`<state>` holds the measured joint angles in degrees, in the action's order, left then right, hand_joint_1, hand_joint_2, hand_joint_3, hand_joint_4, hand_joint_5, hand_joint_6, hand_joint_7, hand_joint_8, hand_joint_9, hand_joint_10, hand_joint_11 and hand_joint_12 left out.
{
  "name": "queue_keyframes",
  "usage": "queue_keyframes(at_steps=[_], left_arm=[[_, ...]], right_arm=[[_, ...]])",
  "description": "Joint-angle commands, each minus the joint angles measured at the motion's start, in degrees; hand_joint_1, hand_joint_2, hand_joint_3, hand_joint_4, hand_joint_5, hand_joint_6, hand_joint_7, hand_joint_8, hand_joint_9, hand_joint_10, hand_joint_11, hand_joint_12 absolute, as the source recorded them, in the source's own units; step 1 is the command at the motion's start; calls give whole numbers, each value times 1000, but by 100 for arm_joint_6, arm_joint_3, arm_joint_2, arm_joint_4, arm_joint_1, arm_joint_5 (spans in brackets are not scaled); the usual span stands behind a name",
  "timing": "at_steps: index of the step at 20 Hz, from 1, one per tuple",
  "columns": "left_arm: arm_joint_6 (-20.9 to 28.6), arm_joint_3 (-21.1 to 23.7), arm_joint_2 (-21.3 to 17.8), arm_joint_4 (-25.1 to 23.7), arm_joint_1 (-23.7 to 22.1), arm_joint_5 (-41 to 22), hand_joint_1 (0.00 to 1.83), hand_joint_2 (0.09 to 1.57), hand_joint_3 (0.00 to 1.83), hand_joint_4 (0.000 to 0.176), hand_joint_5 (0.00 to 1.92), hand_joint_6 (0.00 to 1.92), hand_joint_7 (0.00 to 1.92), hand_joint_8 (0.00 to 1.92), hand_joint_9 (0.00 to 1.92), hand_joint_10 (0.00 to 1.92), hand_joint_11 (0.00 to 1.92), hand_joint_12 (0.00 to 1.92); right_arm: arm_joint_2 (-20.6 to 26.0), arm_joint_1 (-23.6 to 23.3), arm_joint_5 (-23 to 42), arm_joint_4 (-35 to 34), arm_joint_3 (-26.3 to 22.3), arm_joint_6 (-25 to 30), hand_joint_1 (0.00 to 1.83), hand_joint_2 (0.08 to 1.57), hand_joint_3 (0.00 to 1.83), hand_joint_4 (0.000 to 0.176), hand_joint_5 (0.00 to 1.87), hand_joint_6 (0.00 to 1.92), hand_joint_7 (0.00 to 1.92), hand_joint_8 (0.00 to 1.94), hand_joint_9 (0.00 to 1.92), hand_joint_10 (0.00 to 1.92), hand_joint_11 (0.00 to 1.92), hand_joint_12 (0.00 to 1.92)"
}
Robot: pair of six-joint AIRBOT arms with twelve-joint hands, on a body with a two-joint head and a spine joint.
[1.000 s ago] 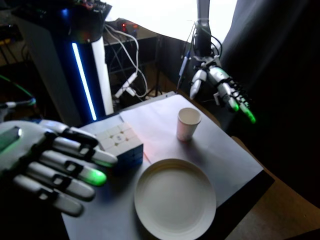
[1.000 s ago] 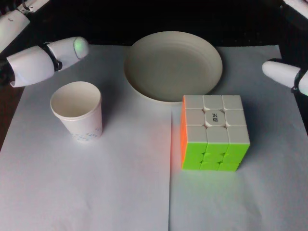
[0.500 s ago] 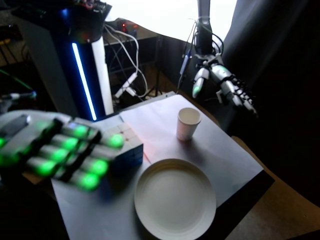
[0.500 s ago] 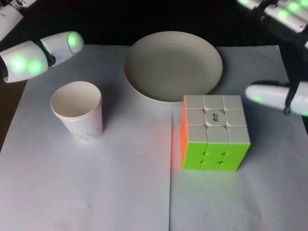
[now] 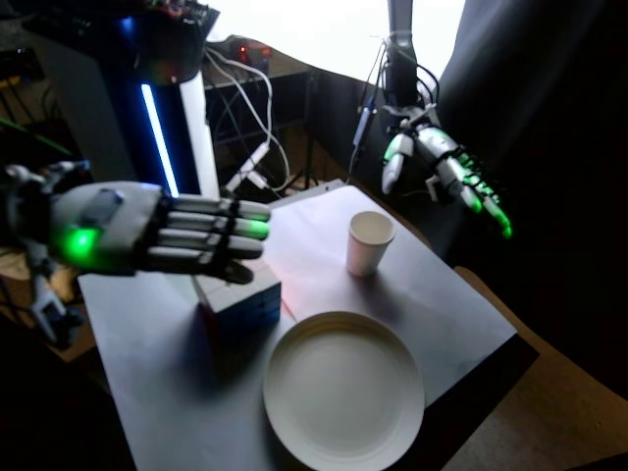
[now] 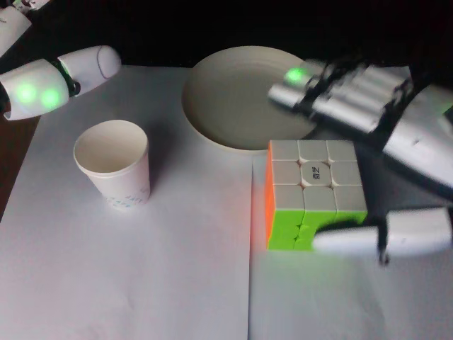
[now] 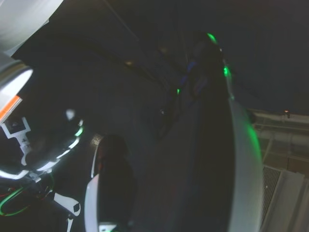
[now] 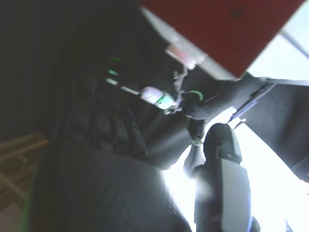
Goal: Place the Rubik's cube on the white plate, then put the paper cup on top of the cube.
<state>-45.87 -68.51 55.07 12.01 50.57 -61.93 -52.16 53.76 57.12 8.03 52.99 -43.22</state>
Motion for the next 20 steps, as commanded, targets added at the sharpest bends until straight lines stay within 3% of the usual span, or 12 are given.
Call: queue_keyframes(at_steps=[1,3,5,7,9,10,14,15,16,17,18,20], left_arm=[[6,-4,-27,61,-80,-700,228,1266,10,87,53,0,0,0,0,0,0,70],[6,-6,-20,76,-80,-700,226,1250,0,105,56,1,0,0,0,0,0,76],[5,-7,-14,75,-82,-691,228,1244,0,123,56,0,0,0,0,0,0,0],[5,-7,-6,76,-84,-691,234,1262,6,90,53,0,0,0,0,0,22,12],[5,-3,-6,76,-84,-689,243,1264,5,88,50,0,0,0,0,0,14,11],[5,1,-6,76,-84,-688,242,1256,1,91,59,4,0,0,0,0,5,9],[5,8,-4,75,-84,-691,259,1251,0,115,68,6,0,0,0,0,9,12],[5,11,-4,75,-84,-694,254,1249,0,110,72,6,0,0,0,0,2,11],[5,11,-2,75,-84,-693,250,1250,0,112,74,6,0,0,0,0,0,1],[5,11,-2,75,-84,-691,264,1254,1,106,72,3,0,0,0,0,0,0],[5,11,-2,74,-83,-691,249,1253,0,110,72,2,0,0,0,0,0,0],[5,10,-2,75,-79,-697,262,1259,2,120,75,3,0,0,0,0,0,0]], right_arm=[[-69,-43,462,-7,66,82,619,1003,2,0,0,0,0,0,0,0,0,185],[-239,-43,125,-4,223,83,681,1002,0,26,0,0,0,0,0,0,0,0],[-430,-45,-90,-22,386,83,634,1027,9,17,0,0,0,0,0,0,0,0],[-634,-50,-341,-132,591,83,608,1026,6,39,0,0,0,0,0,0,0,0],[-733,-50,-457,-272,735,82,573,1043,12,0,0,0,0,0,0,0,0,0],[-738,-50,-467,-329,764,78,567,1049,12,35,0,0,0,0,0,0,0,0],[-762,-49,-489,-535,827,-33,667,1090,22,6,0,0,0,0,23,10,33,16],[-793,-49,-516,-552,844,-33,833,1132,0,0,156,37,209,69,106,606,0,1316],[-829,-49,-541,-559,858,-33,868,1152,2,0,181,204,200,411,98,1094,45,1618],[-846,-49,-553,-560,860,-33,983,1166,2,0,77,1034,180,1250,268,1607,283,1869],[-855,-48,-555,-560,857,-33,1080,1172,2,0,58,1352,242,1592,350,1864,376,1919],[-854,-48,-553,-580,850,-33,1284,1280,12,0,194,1580,643,1597,660,1921,698,1921]])
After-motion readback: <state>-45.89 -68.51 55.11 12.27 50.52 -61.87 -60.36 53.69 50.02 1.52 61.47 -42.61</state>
